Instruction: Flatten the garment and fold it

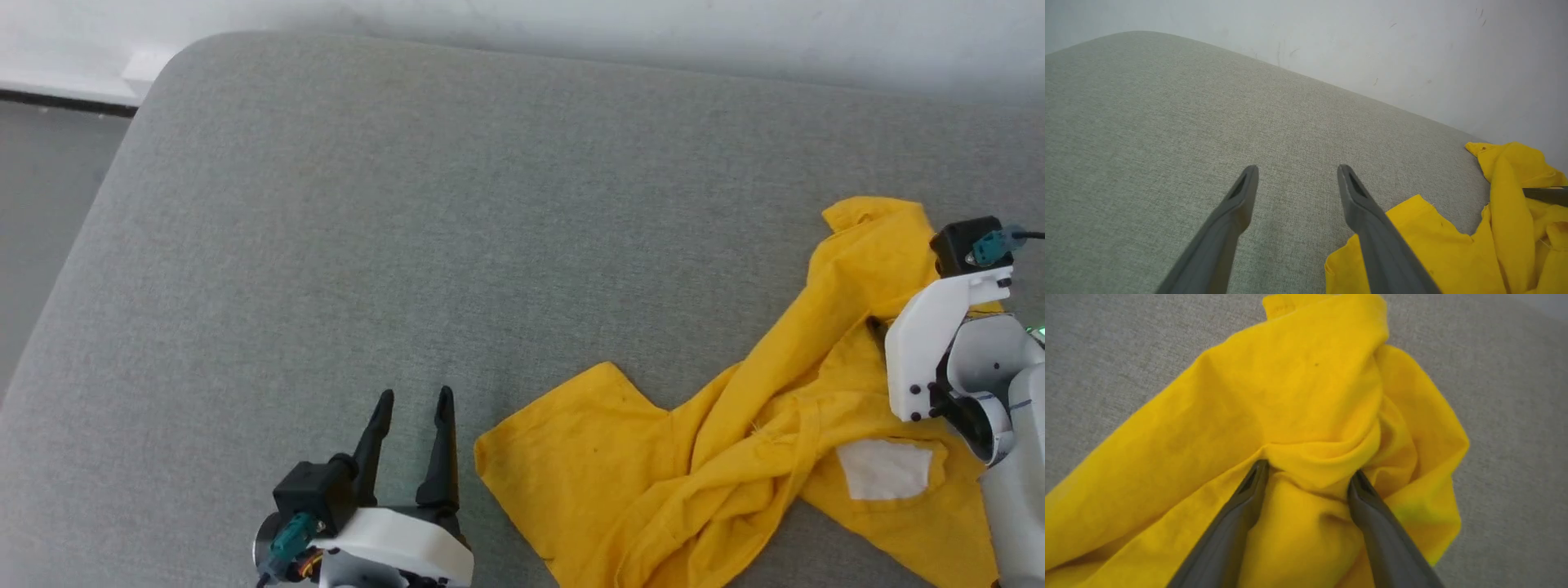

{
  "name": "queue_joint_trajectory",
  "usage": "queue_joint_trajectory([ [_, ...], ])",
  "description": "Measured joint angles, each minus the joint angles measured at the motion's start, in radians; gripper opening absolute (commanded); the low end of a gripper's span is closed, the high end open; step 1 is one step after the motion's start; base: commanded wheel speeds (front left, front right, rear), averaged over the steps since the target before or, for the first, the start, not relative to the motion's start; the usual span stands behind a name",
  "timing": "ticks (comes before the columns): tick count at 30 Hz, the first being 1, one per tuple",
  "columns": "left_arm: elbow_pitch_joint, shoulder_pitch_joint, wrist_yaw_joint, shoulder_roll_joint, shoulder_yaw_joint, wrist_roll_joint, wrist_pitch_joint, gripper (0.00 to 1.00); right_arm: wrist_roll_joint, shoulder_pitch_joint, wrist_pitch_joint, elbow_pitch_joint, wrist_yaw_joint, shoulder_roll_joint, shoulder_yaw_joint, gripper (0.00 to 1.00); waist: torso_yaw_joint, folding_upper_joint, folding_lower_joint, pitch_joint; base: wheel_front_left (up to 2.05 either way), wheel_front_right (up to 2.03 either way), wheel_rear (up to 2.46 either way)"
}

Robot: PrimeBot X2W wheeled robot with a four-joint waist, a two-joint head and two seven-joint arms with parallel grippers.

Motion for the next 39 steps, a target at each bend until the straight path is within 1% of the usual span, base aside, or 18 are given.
queue_joint_trajectory([
  [1,0.0,-0.002,0.0,0.0,-0.006,-0.003,0.0,1.0,-0.004,0.0,-0.004,0.008,0.0,0.003,-0.005,0.35,0.006,0.0,0.0,0.005,0.0,0.0,0.0],
  [2,0.0,-0.007,0.001,0.0,-0.011,-0.006,0.0,1.0,-0.011,-0.002,-0.012,0.014,0.0,0.002,-0.004,0.0,0.012,0.0,0.0,0.009,0.0,0.0,0.0],
  [4,0.0,-0.016,0.003,-0.001,-0.016,-0.01,0.0,1.0,-0.019,-0.012,-0.033,0.018,0.0,-0.001,0.003,0.0,0.024,0.0,0.0,0.015,0.0,0.0,0.0],
  [7,0.0,-0.019,0.009,-0.001,-0.02,-0.015,0.0,1.0,-0.017,-0.068,-0.059,0.012,0.0,-0.011,0.048,0.0,0.037,-0.0001,0.0,0.02,0.0,0.0,0.0],
  [10,0.0,-0.022,0.01,-0.002,-0.025,-0.023,0.0,1.0,-0.005,-0.178,-0.08,-0.012,0.0,-0.03,0.106,0.0,0.046,0.0,0.0,0.02,0.0,0.0,0.0],
  [13,-0.001,-0.031,0.011,-0.002,-0.039,-0.03,0.0,1.0,0.0,-0.315,-0.096,-0.031,0.0,-0.067,0.164,0.0,0.058,0.0,-0.0001,0.025,0.0,0.0,0.0],
  [16,-0.002,-0.037,0.018,-0.002,-0.05,-0.038,0.0,1.0,0.006,-0.443,-0.113,-0.022,0.0,-0.085,0.223,0.0,0.071,0.0,-0.0001,0.037,0.0,0.0,0.0],
  [17,-0.002,-0.037,0.018,-0.002,-0.05,-0.038,0.0,1.0,0.006,-0.443,-0.113,-0.022,0.0,-0.085,0.223,0.0,0.071,0.0,-0.0001,0.037,0.0,0.0,0.0],
  [20,0.0,-0.04,0.019,-0.002,-0.065,-0.046,0.0,1.0,0.013,-0.513,-0.123,0.03,0.0,-0.076,0.259,0.0,0.085,-0.0001,-0.0001,0.053,0.0,0.0,0.0],
  [24,0.002,-0.058,0.019,-0.002,-0.092,-0.059,0.0,1.0,0.013,-0.516,-0.141,0.143,0.0,-0.062,0.286,0.0,0.109,0.0,0.0,0.075,0.0,0.0,0.0],
  [25,0.002,-0.064,0.019,-0.002,-0.097,-0.061,0.0,1.0,0.012,-0.514,-0.15,0.172,0.0,-0.058,0.285,0.02,0.115,-0.0001,0.0,0.081,0.0,0.0,0.0],
  [26,0.002,-0.07,0.021,-0.002,-0.103,-0.064,0.0,1.0,0.009,-0.512,-0.16,0.198,0.0,-0.053,0.28,0.47,0.12,-0.0001,0.0,0.087,0.0,0.0,0.0],
  [27,0.002,-0.076,0.024,-0.002,-0.109,-0.067,0.0,1.0,0.006,-0.509,-0.174,0.22,0.0,-0.047,0.272,1.0,0.125,0.0,0.0,0.093,0.0,0.0,0.0],
  [30,0.006,-0.089,0.029,-0.002,-0.12,-0.071,0.0,1.0,-0.015,-0.496,-0.225,0.269,0.0,-0.033,0.253,1.0,0.138,0.0,0.0,0.107,0.0,0.0,0.0],
  [33,0.008,-0.095,0.036,-0.002,-0.118,-0.073,0.0,1.0,-0.009,-0.495,-0.279,0.284,0.0,-0.014,0.259,1.0,0.138,0.0,0.0001,0.112,0.0,0.0,0.0],
  [36,0.015,-0.095,0.036,-0.002,-0.111,-0.071,0.0,1.0,0.029,-0.496,-0.332,0.269,0.0,-0.004,0.267,1.0,0.127,0.0,-0.0001,0.107,0.0,0.0,0.0],
  [39,0.019,-0.093,0.036,-0.002,-0.098,-0.058,0.0,1.0,0.08,-0.492,-0.381,0.221,0.0,-0.009,0.259,1.0,0.111,0.0,-0.0001,0.092,0.0,0.0,0.0],
])
